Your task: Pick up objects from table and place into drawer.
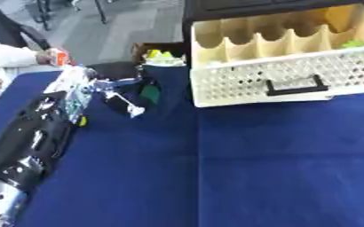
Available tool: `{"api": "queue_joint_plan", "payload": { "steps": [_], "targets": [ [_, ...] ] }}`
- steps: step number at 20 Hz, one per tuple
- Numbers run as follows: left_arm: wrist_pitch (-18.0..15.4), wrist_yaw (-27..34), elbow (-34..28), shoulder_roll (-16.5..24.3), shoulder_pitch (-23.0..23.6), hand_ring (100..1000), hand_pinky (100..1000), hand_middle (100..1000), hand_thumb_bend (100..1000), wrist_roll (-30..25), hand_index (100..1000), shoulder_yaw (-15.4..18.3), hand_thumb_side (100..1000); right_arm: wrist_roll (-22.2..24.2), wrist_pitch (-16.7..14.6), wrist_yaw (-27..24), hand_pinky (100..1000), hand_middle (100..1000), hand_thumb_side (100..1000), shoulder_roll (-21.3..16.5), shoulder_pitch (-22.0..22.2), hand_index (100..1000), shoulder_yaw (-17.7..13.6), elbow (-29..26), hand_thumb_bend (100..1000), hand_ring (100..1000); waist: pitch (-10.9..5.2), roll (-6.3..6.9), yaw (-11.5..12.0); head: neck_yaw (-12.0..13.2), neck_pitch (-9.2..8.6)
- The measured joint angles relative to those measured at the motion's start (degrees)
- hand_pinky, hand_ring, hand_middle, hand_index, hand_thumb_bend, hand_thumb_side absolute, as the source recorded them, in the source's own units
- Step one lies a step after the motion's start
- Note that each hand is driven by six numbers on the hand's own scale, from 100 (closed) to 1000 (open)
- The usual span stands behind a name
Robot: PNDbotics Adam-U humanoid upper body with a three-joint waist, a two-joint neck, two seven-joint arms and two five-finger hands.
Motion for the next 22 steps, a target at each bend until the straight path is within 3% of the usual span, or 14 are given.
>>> {"api": "queue_joint_plan", "payload": {
  "steps": [12, 22],
  "targets": [
    [4.86, 19.45, -10.33, 0.64, -2.78, 160, 100, 286, 100, -4.87, 620, 1.09, 259, -0.44, -0.26, 0.00, 841, 264, 687, 0.60, 0.45, 644, 0.00, 0.00, 100, 302, -0.80, -0.07, -0.69, -1.81, -0.52],
    [4.40, 18.88, -10.35, -0.83, -6.94, 155, 100, 283, 100, 0.03, 618, 1.99, 279, 0.39, -0.04, -0.02, 850, 262, 690, 1.15, -0.17, 643, 0.40, 0.00, 100, 298, 0.34, 1.75, -3.16, -0.50, -3.00]
  ]
}}
